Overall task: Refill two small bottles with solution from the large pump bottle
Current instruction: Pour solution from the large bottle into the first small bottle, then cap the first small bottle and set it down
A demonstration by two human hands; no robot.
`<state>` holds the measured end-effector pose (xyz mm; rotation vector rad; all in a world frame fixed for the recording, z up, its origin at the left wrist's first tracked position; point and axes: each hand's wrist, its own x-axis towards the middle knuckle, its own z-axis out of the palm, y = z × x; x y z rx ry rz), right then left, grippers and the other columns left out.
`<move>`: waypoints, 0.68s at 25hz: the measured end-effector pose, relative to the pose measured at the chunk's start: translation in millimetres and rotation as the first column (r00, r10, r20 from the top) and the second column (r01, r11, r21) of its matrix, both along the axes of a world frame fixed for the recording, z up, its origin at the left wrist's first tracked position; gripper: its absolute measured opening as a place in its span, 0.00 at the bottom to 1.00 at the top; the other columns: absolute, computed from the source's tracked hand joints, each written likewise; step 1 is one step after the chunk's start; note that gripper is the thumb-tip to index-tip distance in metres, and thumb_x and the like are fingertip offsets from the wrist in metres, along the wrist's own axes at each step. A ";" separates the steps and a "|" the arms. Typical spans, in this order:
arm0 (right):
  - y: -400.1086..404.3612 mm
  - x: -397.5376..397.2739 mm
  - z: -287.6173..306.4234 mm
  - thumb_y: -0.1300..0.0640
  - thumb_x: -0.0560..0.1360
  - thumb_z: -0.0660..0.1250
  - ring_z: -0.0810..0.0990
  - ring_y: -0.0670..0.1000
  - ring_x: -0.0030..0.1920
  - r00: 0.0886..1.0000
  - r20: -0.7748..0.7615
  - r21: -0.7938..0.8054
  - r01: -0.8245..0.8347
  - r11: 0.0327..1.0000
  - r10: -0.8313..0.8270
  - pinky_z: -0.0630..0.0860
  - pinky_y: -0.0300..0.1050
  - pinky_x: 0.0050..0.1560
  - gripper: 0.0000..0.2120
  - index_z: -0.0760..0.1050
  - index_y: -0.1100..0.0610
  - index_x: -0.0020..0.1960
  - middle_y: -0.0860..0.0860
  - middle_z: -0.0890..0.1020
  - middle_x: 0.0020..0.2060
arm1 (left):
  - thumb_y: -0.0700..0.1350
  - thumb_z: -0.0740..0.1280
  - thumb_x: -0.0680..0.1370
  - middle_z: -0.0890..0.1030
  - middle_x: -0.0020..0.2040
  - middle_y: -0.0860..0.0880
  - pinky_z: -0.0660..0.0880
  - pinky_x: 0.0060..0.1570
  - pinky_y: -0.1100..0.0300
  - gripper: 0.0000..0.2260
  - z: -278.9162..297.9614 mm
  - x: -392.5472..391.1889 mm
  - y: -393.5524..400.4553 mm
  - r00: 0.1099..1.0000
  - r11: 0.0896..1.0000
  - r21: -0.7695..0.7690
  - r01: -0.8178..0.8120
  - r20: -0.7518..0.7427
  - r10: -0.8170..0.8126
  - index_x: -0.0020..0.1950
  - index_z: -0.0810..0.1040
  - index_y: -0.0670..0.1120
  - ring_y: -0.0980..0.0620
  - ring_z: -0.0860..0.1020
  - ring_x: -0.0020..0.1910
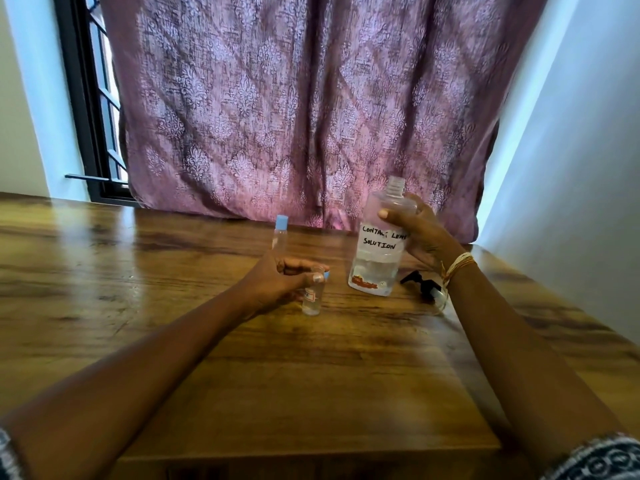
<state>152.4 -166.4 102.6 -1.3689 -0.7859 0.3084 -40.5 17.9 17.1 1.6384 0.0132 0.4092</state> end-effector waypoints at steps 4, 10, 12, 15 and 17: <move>-3.2 -19.9 -11.3 0.47 0.61 0.81 0.73 0.54 0.63 0.850 0.275 0.091 0.442 0.892 -0.449 0.75 0.50 0.62 0.46 0.61 0.51 0.72 0.57 0.70 0.66 | 0.41 0.72 0.71 0.85 0.53 0.41 0.79 0.49 0.51 0.11 0.9 -0.8 -0.6 1.000 1.000 0.016 -0.005 0.004 0.005 0.53 0.83 0.43 0.38 0.81 0.55; 24.5 -81.7 -31.2 0.67 0.74 0.65 0.75 0.43 0.38 0.511 0.826 0.096 0.287 0.953 -0.237 0.72 0.33 0.39 0.05 0.77 0.59 0.46 0.51 0.79 0.38 | 0.36 0.70 0.73 0.86 0.48 0.45 0.81 0.41 0.59 0.09 2.4 0.4 1.6 0.999 1.000 0.008 0.026 -0.019 -0.026 0.52 0.83 0.41 0.49 0.84 0.45; 43.1 -71.1 -41.7 0.66 0.73 0.63 0.79 0.48 0.51 0.505 0.861 -0.248 0.299 0.921 0.068 0.76 0.40 0.52 0.12 0.79 0.60 0.55 0.54 0.82 0.51 | 0.34 0.70 0.73 0.87 0.42 0.46 0.78 0.34 0.64 0.08 0.8 2.1 2.5 1.000 1.000 -0.015 0.027 -0.008 -0.027 0.49 0.84 0.44 0.53 0.84 0.39; 62.6 -66.2 -56.3 0.64 0.72 0.67 0.78 0.54 0.61 0.553 0.735 -0.614 0.300 0.730 0.391 0.76 0.53 0.62 0.22 0.75 0.54 0.65 0.54 0.79 0.62 | 0.33 0.70 0.72 0.87 0.41 0.47 0.79 0.37 0.63 0.09 -1.5 4.9 6.2 1.000 1.000 0.005 0.020 0.019 -0.020 0.45 0.85 0.47 0.53 0.84 0.39; 64.2 -67.0 -64.1 0.64 0.71 0.69 0.80 0.55 0.53 0.562 0.693 -0.682 0.306 0.665 0.452 0.79 0.55 0.53 0.20 0.75 0.53 0.61 0.54 0.82 0.55 | 0.32 0.70 0.72 0.87 0.41 0.48 0.81 0.38 0.61 0.09 -1.9 5.6 8.3 0.999 1.000 -0.005 0.028 0.026 -0.028 0.44 0.85 0.46 0.53 0.84 0.39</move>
